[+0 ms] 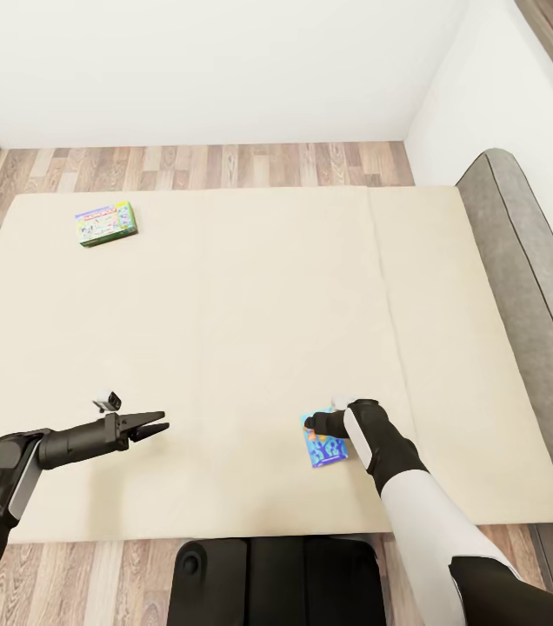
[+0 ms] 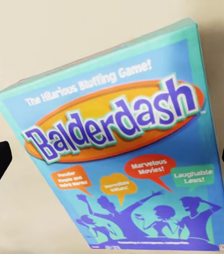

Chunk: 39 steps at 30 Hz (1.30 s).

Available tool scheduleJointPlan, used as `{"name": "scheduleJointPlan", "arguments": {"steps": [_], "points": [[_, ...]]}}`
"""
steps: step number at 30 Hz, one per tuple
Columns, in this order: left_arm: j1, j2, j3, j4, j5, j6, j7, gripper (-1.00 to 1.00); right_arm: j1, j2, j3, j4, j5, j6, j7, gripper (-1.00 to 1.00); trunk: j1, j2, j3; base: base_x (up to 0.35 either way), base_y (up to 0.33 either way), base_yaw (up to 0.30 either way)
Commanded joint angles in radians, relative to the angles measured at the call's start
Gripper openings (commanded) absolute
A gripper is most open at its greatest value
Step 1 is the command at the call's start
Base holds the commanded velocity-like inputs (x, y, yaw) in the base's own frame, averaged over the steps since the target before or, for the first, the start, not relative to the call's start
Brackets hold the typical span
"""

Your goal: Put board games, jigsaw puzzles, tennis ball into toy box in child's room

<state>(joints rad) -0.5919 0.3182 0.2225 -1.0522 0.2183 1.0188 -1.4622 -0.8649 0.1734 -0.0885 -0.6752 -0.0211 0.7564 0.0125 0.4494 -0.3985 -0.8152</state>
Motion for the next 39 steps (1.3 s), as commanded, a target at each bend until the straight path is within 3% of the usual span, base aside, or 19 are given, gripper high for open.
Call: {"name": "scheduleJointPlan", "arguments": {"steps": [1, 39], "points": [[0.000, 0.001, 0.000, 0.000, 0.001, 0.011, -0.003, 1.00, 0.000, 0.001, -0.005, -0.001, -0.002, 0.004, 0.001, 1.00, 0.001, -0.002, -0.001, 0.000, 0.000, 0.000], [0.000, 0.001, 0.000, 0.000, 0.001, 0.011, -0.003, 1.00, 0.000, 0.001, -0.005, -0.001, -0.003, -0.033, 0.001, 1.00, 0.001, -0.002, -0.001, 0.000, 0.026, 0.000]]}}
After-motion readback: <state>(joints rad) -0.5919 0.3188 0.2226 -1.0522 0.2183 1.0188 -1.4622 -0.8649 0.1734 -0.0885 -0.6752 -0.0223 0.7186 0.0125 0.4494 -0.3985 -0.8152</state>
